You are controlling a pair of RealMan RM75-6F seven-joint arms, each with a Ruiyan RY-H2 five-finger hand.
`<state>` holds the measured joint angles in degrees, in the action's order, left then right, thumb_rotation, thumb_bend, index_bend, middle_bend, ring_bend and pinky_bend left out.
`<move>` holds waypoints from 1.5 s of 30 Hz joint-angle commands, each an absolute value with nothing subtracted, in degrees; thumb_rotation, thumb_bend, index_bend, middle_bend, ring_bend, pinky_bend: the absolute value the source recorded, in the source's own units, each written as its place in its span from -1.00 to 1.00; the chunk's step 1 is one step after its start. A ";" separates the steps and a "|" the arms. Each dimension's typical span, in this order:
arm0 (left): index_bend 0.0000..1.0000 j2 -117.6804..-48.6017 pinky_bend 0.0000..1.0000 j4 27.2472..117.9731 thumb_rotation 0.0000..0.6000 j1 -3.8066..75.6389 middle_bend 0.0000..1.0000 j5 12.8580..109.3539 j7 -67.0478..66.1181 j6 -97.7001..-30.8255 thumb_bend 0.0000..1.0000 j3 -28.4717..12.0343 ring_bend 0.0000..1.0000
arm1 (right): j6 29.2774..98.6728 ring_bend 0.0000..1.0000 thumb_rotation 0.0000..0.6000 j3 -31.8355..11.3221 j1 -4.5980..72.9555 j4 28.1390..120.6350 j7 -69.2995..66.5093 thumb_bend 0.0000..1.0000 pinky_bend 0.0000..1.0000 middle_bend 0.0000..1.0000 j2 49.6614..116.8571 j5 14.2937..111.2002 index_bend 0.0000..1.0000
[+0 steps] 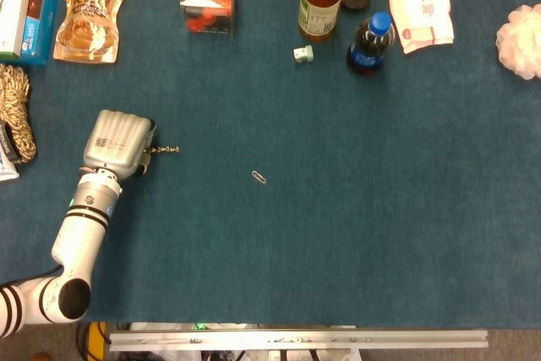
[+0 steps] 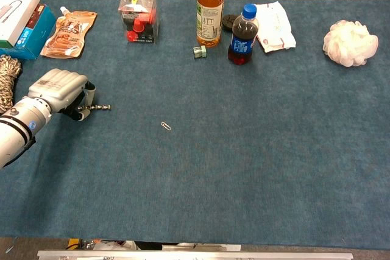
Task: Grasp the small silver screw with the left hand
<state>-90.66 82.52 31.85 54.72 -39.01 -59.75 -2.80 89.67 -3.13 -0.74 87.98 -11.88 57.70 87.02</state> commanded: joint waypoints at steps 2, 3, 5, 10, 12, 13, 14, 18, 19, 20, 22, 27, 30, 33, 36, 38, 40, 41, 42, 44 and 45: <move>0.19 -90.07 0.46 83.34 1.00 31.83 0.58 54.92 -38.64 -59.86 -0.14 -2.72 0.48 | 89.80 0.05 1.00 -3.16 -0.82 87.97 -12.00 -0.63 0.20 0.00 57.72 87.07 -0.17; 0.20 -89.69 0.46 83.91 1.00 31.73 0.58 55.24 -38.36 -60.11 -0.14 -2.67 0.48 | 89.84 0.05 1.00 -3.17 -0.84 87.95 -12.05 -0.63 0.20 0.00 57.72 87.10 -0.17; 0.20 -88.97 0.46 84.86 1.00 31.53 0.58 56.27 -38.07 -60.96 -0.14 -2.53 0.48 | 89.91 0.05 1.00 -3.18 -0.86 87.91 -12.12 -0.63 0.20 0.00 57.73 87.17 -0.17; 0.21 -85.75 0.46 89.16 1.00 30.94 0.58 60.16 -37.42 -63.77 -0.14 -2.08 0.48 | 90.21 0.05 1.00 -3.28 -0.87 87.83 -12.27 -0.63 0.20 0.00 57.75 87.44 -0.17; 0.21 -84.27 0.46 91.44 1.00 30.81 0.58 61.78 -37.13 -64.67 -0.14 -1.98 0.48 | 90.32 0.05 1.00 -3.33 -0.85 87.67 -12.38 -0.63 0.20 0.00 57.87 87.55 -0.17; 0.21 -83.62 0.46 92.51 1.00 30.79 0.58 62.44 -36.98 -64.95 -0.14 -1.94 0.48 | 90.35 0.05 1.00 -3.33 -0.84 87.63 -12.42 -0.63 0.20 0.00 57.92 87.61 -0.17; 0.21 -83.02 0.46 93.55 1.00 30.80 0.58 63.13 -36.92 -65.23 -0.14 -1.91 0.48 | 90.35 0.05 1.00 -3.32 -0.81 87.58 -12.45 -0.63 0.20 0.00 57.95 87.68 -0.17; 0.22 -81.75 0.47 96.98 1.00 30.94 0.58 66.39 -38.16 -66.76 -0.14 -1.43 0.48 | 90.27 0.05 1.00 -3.32 -0.70 87.45 -12.50 -0.63 0.20 0.00 58.13 87.84 -0.17; 0.22 -81.71 0.47 97.83 1.00 31.07 0.58 67.06 -38.70 -66.88 -0.14 -1.24 0.48 | 90.25 0.05 1.00 -3.31 -0.66 87.42 -12.50 -0.63 0.20 0.00 58.13 87.92 -0.17; 0.22 -81.80 0.47 98.32 1.00 31.21 0.58 67.50 -39.20 -66.88 -0.14 -1.10 0.48 | 90.25 0.05 1.00 -3.32 -0.63 87.45 -12.49 -0.63 0.20 0.00 58.12 87.99 -0.17; 0.22 -82.35 0.47 99.14 1.00 31.65 0.58 68.13 -40.43 -66.60 -0.14 -0.86 0.48 | 90.27 0.05 1.00 -3.33 -0.58 87.42 -12.53 -0.63 0.20 0.00 58.12 88.11 -0.17; 0.22 -84.81 0.47 99.82 1.00 33.03 0.58 68.52 -43.16 -65.22 -0.14 -0.73 0.48 | 90.33 0.05 1.00 -3.28 -0.67 87.31 -12.66 -0.63 0.20 0.00 58.10 88.09 -0.17; 0.22 -86.40 0.47 99.55 1.00 33.86 0.58 68.39 -44.67 -64.46 -0.14 -0.83 0.48 | 90.47 0.05 1.00 -3.26 -0.80 87.23 -12.78 -0.63 0.20 0.00 58.08 88.05 -0.17; 0.22 -88.33 0.47 98.80 1.00 34.78 0.58 67.67 -46.35 -63.54 -0.14 -1.01 0.48 | 90.47 0.05 1.00 -3.23 -0.88 87.10 -12.79 -0.63 0.20 0.00 58.15 87.95 -0.17; 0.22 -90.45 0.47 97.54 1.00 35.55 0.58 66.56 -47.47 -62.67 -0.14 -1.27 0.48 | 90.44 0.05 1.00 -3.22 -0.94 87.06 -12.76 -0.63 0.20 0.00 58.22 87.85 -0.17; 0.22 -91.78 0.47 96.36 1.00 36.02 0.58 65.44 -48.16 -62.07 -0.14 -1.47 0.48 | 90.50 0.05 1.00 -3.23 -1.00 87.09 -12.76 -0.63 0.20 0.00 58.22 87.79 -0.17; 0.22 -92.93 0.47 95.13 1.00 36.43 0.58 64.41 -48.63 -61.53 -0.14 -1.60 0.48 | 90.53 0.05 1.00 -3.23 -1.08 87.07 -12.74 -0.63 0.20 0.00 58.19 87.69 -0.17; 0.22 -93.35 0.47 94.63 1.00 36.59 0.58 63.95 -48.91 -61.33 -0.14 -1.62 0.48 | 90.51 0.05 1.00 -3.24 -1.11 87.11 -12.70 -0.63 0.20 0.00 58.16 87.60 -0.17; 0.22 -93.93 0.47 94.03 1.00 36.77 0.58 63.41 -49.15 -61.12 -0.14 -1.66 0.48 | 90.47 0.05 1.00 -3.26 -1.14 87.17 -12.69 -0.63 0.20 0.00 58.13 87.49 -0.17; 0.22 -94.65 0.47 93.26 1.00 37.04 0.58 62.65 -49.41 -60.79 -0.14 -1.73 0.48 | 90.38 0.05 1.00 -3.28 -1.13 87.18 -12.66 -0.63 0.20 0.00 58.15 87.40 -0.17; 0.22 -95.04 0.47 92.84 1.00 37.21 0.58 62.19 -49.57 -60.61 -0.14 -1.75 0.48 | 90.33 0.05 1.00 -3.28 -1.10 87.21 -12.63 -0.63 0.20 0.00 58.16 87.41 -0.17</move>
